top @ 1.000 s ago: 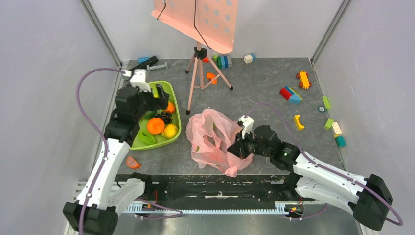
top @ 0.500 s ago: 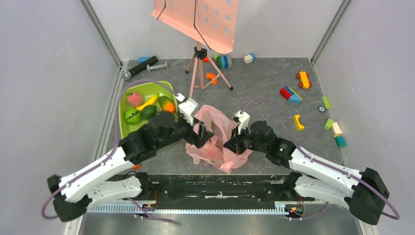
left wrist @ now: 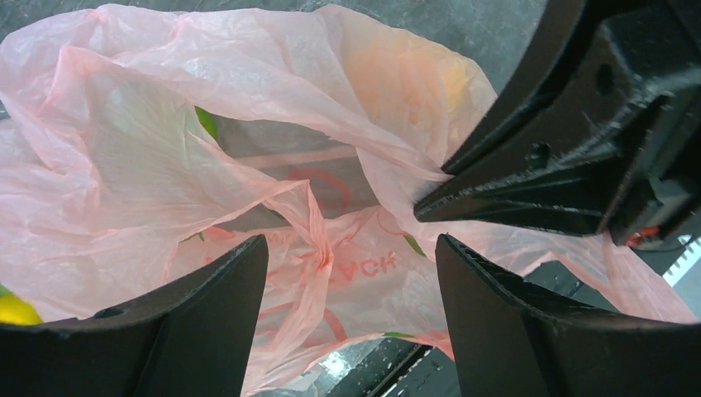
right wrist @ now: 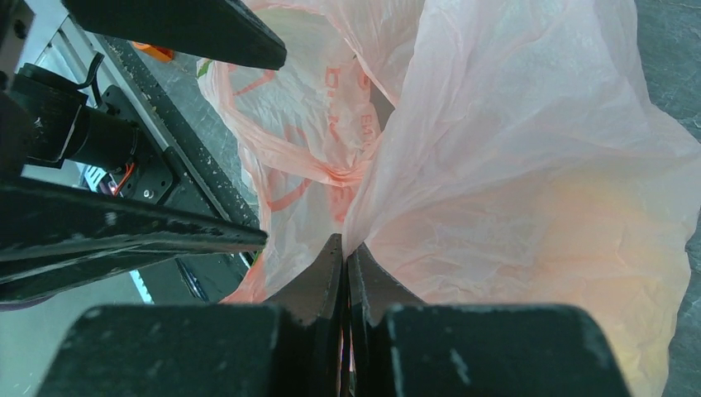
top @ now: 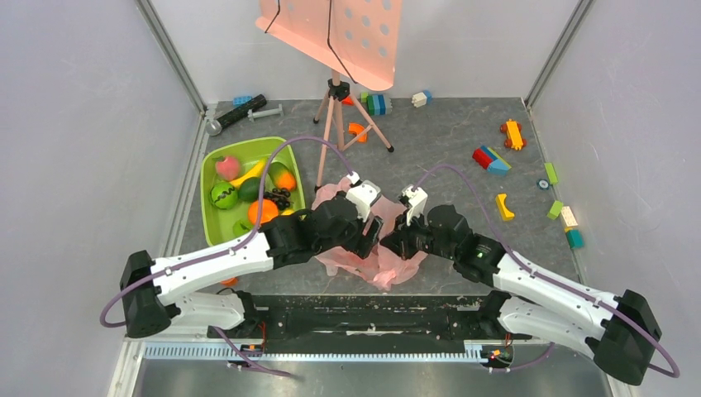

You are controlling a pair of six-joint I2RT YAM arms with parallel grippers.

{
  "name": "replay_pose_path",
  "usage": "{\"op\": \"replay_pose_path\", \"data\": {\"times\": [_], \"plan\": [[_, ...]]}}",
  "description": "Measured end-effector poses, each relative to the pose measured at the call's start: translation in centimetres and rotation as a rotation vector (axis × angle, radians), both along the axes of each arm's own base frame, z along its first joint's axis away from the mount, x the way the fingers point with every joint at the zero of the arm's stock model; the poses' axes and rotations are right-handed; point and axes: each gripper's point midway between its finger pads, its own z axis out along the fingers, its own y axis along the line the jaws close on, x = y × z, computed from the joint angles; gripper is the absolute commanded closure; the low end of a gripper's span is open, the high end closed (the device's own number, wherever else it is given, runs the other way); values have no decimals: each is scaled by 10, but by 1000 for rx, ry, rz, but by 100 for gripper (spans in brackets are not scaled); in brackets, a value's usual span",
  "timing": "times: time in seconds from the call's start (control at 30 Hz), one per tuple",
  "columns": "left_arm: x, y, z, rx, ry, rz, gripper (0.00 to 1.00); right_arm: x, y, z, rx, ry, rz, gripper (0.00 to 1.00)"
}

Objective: Take the fake fruits out of the plastic bag
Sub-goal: Adjust the plastic bag at the center of the board.

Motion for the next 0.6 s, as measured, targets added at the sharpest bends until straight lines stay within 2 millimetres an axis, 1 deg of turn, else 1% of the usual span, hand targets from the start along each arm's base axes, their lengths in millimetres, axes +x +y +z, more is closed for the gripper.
{"op": "replay_pose_path", "data": {"times": [0.13, 0.23, 0.4, 0.6], "plan": [[6, -6, -11, 7, 9, 27, 26, 0, -2, 0, 1, -5, -8, 96], [10, -12, -26, 31, 19, 39, 30, 1, -6, 1, 5, -10, -26, 98], [13, -14, -51, 54, 28, 51, 34, 0, -9, 1, 20, -8, -49, 99], [31, -26, -71, 13, 63, 72, 38, -2, -10, -6, 39, 17, -62, 100]]}}
